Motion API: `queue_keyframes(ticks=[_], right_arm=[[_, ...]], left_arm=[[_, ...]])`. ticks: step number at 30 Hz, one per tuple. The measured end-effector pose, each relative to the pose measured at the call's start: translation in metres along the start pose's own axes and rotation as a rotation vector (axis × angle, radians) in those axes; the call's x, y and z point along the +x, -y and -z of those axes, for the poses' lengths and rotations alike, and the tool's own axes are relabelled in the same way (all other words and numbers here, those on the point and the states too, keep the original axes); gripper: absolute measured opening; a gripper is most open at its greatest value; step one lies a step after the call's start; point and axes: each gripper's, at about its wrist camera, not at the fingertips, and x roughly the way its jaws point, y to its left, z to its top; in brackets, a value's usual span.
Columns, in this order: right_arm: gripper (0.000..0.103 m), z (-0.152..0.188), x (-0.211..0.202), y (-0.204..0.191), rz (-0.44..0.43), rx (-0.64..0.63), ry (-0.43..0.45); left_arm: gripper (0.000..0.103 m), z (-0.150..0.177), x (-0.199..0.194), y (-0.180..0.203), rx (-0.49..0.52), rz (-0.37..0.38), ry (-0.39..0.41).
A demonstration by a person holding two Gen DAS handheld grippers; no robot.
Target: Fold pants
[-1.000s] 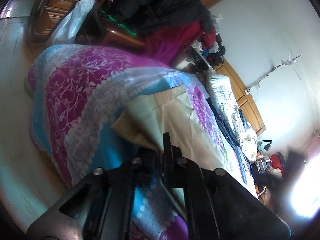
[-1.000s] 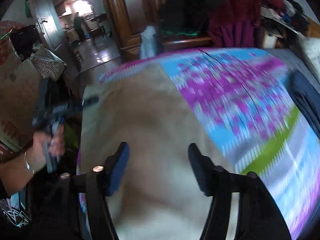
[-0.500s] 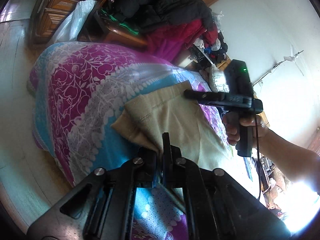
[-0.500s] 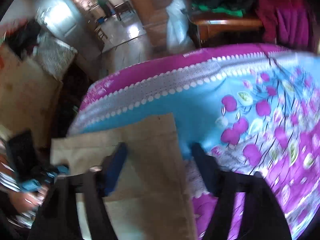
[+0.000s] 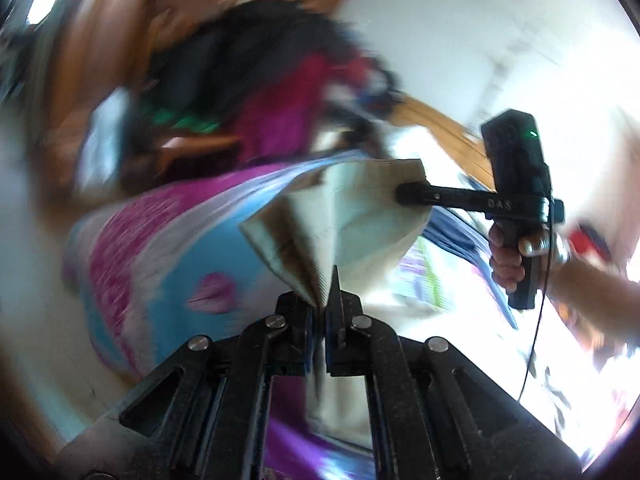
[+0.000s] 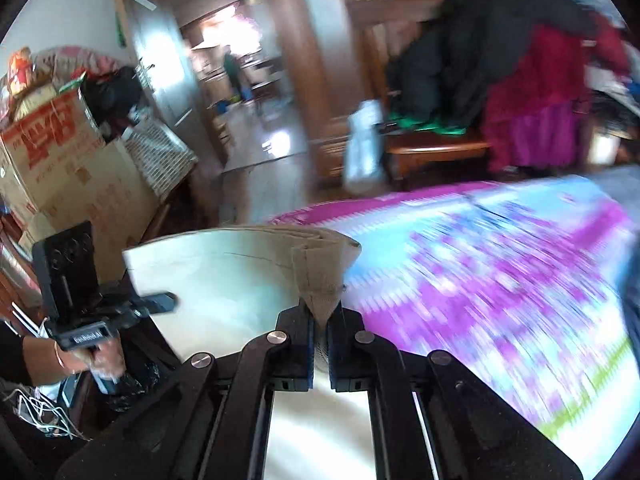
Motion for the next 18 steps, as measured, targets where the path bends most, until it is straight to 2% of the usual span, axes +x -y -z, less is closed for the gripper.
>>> queue_keyframes(ticks=[3, 5, 7, 8, 10, 11, 12, 13, 14, 15, 16, 18], right_arm=[[0.007, 0.055, -0.082, 0.01, 0.094, 0.067, -0.014], [0.007, 0.105, -0.131, 0.019, 0.165, 0.126, -0.042], [0.007, 0.159, -0.173, 0.029, 0.226, 0.202, -0.076], [0.008, 0.185, -0.189, 0.035, 0.265, 0.234, -0.089], [0.013, 0.241, -0.218, 0.056, 0.322, 0.356, -0.107], [0.032, 0.27, -0.228, 0.069, 0.352, 0.446, -0.123], [0.039, 0.298, -0.236, 0.078, 0.389, 0.534, -0.15], [0.041, 0.325, -0.245, 0.082, 0.426, 0.612, -0.17], [0.041, 0.348, -0.256, 0.08, 0.449, 0.679, -0.17], [0.041, 0.369, -0.269, 0.075, 0.451, 0.731, -0.15], [0.041, 0.387, -0.282, 0.067, 0.442, 0.765, -0.119], [0.041, 0.405, -0.301, 0.046, 0.407, 0.805, -0.024]], left_arm=[[0.004, 0.002, -0.012, 0.073, 0.157, 0.144, -0.034], [0.004, 0.012, -0.013, 0.123, 0.231, 0.278, -0.079], [0.004, 0.036, -0.006, 0.182, 0.274, 0.446, -0.155], [0.004, 0.046, -0.001, 0.201, 0.281, 0.5, -0.19], [0.005, 0.091, 0.022, 0.259, 0.317, 0.604, -0.314], [0.009, 0.111, 0.034, 0.278, 0.331, 0.617, -0.383], [0.009, 0.143, 0.052, 0.302, 0.352, 0.612, -0.524], [0.009, 0.174, 0.063, 0.323, 0.413, 0.574, -0.654], [0.009, 0.193, 0.061, 0.336, 0.491, 0.54, -0.695], [0.011, 0.2, 0.051, 0.343, 0.557, 0.525, -0.676], [0.017, 0.201, 0.042, 0.344, 0.582, 0.532, -0.652], [0.021, 0.192, 0.028, 0.334, 0.527, 0.597, -0.672]])
